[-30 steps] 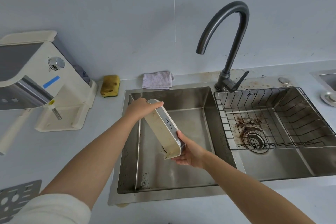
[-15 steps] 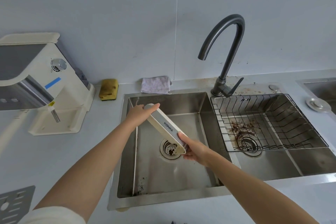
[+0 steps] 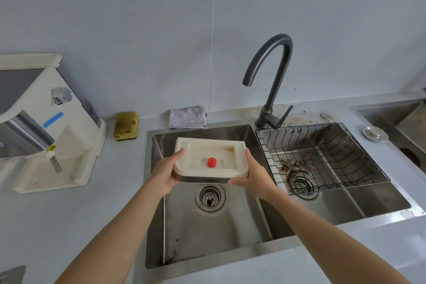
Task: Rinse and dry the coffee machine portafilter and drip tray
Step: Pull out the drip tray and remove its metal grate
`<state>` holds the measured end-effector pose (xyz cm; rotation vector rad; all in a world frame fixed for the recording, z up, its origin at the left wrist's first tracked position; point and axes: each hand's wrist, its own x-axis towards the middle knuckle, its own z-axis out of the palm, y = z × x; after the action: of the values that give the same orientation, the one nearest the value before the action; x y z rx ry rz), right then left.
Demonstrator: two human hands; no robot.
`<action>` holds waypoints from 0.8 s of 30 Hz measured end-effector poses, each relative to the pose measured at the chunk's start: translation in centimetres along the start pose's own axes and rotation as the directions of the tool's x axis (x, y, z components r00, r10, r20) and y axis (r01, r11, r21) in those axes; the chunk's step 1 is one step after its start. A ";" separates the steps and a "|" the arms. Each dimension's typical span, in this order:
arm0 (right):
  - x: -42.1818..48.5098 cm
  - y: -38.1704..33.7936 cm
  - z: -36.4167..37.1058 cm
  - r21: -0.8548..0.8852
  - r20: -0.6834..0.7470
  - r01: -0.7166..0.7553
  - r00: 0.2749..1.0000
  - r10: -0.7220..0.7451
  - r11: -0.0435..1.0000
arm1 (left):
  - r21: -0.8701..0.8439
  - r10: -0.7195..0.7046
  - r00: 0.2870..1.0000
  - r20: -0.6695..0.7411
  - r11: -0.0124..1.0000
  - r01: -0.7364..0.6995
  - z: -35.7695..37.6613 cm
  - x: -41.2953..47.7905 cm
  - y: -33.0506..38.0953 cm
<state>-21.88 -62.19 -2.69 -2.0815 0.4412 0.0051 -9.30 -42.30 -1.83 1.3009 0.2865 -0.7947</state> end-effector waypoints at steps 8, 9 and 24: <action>1.8 0.3 -2.6 -0.122 0.047 0.122 0.992 -0.117 0.985 | -0.083 0.040 0.999 -0.008 0.996 -0.040 2.0 0.2 -0.4; 2.1 0.6 -3.1 -0.085 0.083 0.115 0.991 -0.108 0.990 | -0.097 0.049 0.999 -0.017 0.994 -0.051 2.4 0.5 -0.5; 12.6 3.3 -19.5 0.901 0.272 -0.410 0.788 0.552 0.142 | -0.235 0.138 0.977 -0.160 0.956 -0.174 10.5 3.7 -0.4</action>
<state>-14.47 -83.82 2.66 -0.6518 0.9312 -0.0005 -9.47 -53.43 -1.48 1.1287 0.3794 -0.5146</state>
